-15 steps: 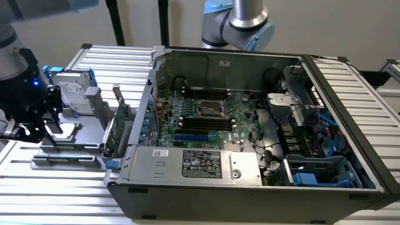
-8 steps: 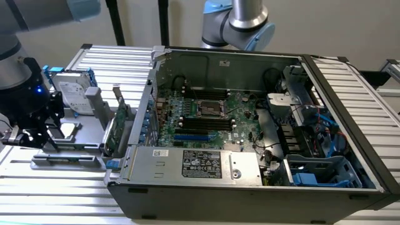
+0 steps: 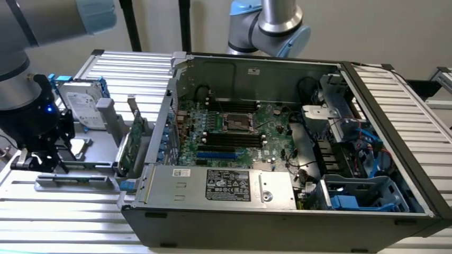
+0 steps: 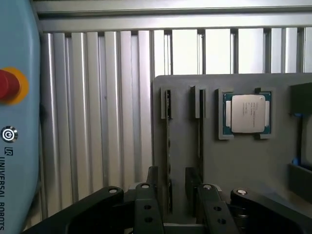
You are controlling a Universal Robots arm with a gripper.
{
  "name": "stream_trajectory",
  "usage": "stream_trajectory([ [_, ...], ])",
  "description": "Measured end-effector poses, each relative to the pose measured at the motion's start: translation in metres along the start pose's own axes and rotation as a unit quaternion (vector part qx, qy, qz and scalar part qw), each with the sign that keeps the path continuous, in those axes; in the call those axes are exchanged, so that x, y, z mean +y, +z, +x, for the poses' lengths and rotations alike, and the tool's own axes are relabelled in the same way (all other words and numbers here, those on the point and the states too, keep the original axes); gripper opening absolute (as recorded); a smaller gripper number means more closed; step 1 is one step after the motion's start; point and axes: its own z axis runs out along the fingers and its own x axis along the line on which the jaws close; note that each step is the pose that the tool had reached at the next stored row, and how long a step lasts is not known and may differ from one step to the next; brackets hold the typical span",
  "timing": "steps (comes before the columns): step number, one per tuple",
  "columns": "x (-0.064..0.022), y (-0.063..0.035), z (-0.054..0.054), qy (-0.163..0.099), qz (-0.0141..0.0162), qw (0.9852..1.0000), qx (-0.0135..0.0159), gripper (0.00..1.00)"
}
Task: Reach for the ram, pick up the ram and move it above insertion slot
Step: 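Pick up the ram and move it above insertion slot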
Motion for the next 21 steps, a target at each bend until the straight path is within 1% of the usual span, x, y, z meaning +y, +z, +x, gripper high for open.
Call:
stream_trajectory([
  [15,-0.001,0.0274,0.002,-0.022,0.0001,0.9998,0.0008,0.36],
  [18,-0.0012,0.0329,0.003,-0.024,0.0002,0.9997,0.0007,0.36],
  [21,-0.0014,0.0383,0.003,-0.025,0.0001,0.9997,0.0,0.36],
])
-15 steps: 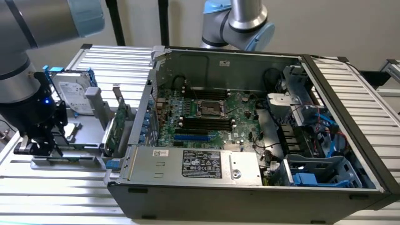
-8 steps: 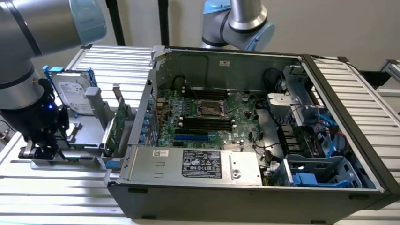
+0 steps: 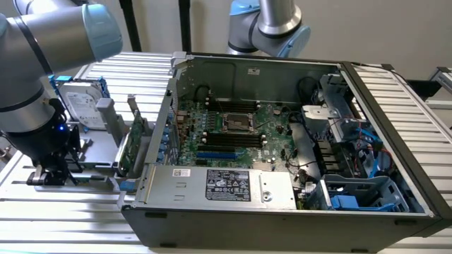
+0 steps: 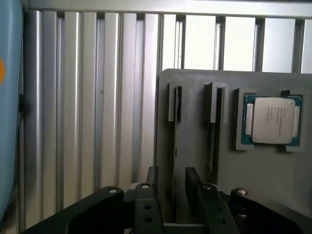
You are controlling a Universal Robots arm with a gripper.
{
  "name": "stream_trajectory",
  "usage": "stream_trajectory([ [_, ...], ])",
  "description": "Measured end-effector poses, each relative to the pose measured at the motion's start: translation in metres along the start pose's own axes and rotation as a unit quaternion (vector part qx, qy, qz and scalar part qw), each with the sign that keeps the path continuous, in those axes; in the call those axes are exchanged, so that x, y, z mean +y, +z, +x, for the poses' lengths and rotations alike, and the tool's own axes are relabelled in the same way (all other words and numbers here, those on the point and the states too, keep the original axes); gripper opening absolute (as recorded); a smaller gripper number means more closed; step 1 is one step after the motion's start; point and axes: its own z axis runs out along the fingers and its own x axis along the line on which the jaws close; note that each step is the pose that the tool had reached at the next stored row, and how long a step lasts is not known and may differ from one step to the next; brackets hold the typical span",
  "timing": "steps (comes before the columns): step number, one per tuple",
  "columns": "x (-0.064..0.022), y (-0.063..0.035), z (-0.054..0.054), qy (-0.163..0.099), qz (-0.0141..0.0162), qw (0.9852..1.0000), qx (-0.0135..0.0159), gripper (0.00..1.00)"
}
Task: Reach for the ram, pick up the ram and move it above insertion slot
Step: 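Pick up the ram and move it above insertion slot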
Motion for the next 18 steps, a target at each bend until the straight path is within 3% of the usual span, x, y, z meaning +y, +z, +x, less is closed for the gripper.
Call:
stream_trajectory([
  [8,-0.0003,0.0098,0.0,0.0,-0.0003,1.0,-0.0085,0.36],
  [10,-0.0004,0.0107,0.0,0.0,-0.0024,0.9999,-0.0101,0.36],
  [13,-0.0004,0.0115,0.0,0.0,-0.0092,0.9999,-0.0122,0.36],
  [14,-0.0003,0.0118,0.0,0.0,-0.0103,0.9999,-0.0132,0.36],
  [18,-0.0004,0.0123,0.0,0.001,-0.0105,0.9998,-0.0148,0.36],
])
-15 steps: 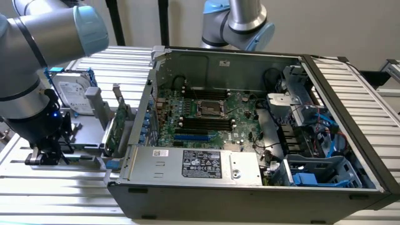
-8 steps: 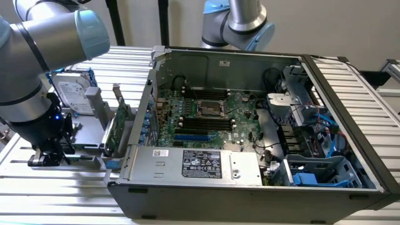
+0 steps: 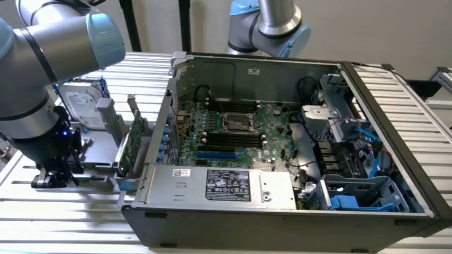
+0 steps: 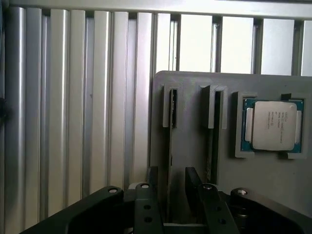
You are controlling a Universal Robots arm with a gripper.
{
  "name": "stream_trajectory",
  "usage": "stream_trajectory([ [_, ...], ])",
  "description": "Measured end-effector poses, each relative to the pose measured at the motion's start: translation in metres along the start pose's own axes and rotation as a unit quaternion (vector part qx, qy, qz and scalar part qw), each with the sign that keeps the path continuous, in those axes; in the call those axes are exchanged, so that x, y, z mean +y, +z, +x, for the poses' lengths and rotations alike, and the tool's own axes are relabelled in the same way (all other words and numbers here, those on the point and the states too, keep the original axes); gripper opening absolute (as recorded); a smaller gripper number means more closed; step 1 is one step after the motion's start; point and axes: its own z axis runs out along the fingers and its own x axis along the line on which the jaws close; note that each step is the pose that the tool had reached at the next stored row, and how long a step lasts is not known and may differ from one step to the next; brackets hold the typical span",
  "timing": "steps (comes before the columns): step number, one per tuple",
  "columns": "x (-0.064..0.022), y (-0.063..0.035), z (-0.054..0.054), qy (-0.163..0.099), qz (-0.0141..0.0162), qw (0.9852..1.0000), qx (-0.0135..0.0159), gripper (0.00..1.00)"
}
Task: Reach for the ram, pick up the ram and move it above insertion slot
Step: 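Pick up the ram and move it above insertion slot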
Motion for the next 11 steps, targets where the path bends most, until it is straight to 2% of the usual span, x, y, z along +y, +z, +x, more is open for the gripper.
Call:
stream_trajectory([
  [11,-0.0012,0.0003,-0.0004,0.0,0.0,1.0,-0.0003,0.36],
])
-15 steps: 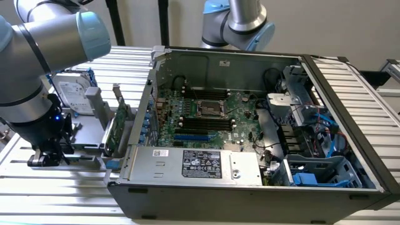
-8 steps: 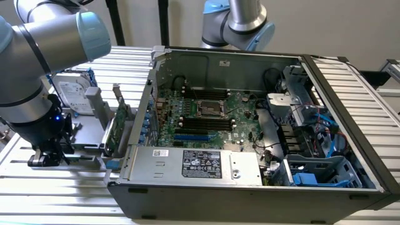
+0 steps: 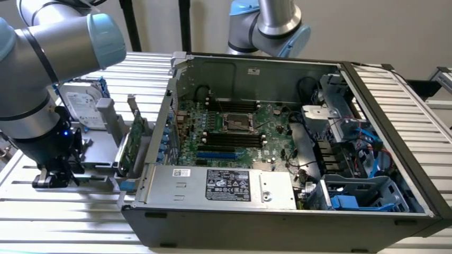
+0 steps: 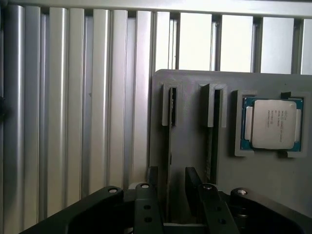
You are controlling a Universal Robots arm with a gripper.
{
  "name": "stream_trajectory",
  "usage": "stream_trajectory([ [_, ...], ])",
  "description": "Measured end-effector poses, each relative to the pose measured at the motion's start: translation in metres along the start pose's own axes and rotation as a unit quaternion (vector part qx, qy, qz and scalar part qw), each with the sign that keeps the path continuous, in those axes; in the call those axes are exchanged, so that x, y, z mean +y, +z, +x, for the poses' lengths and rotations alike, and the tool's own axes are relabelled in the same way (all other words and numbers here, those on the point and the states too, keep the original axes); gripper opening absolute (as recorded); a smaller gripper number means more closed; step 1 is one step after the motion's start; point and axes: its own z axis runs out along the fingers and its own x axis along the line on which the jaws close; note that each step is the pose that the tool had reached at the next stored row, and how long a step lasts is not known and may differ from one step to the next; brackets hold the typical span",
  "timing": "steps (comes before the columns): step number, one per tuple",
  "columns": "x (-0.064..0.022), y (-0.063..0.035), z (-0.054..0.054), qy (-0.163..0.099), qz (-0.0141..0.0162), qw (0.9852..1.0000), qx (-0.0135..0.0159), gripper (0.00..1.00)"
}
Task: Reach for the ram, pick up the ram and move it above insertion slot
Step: 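Pick up the ram and move it above insertion slot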
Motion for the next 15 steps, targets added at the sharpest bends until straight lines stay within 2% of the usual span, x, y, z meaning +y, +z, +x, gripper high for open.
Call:
stream_trajectory([
  [4,0.0,0.0001,-0.0001,0.0,-0.0001,1.0,0.0001,0.35],
  [5,0.0,0.0001,-0.0001,0.0,-0.0001,1.0,0.0001,0.21],
  [6,0.0,0.0001,-0.0001,0.0,-0.0001,1.0,0.0001,0.21],
  [7,0.0,0.0002,-0.0001,0.0,-0.0001,1.0,0.0001,0.16],
  [15,0.0,0.0002,-0.0001,0.0,0.0,1.0,0.0,0.13],
])
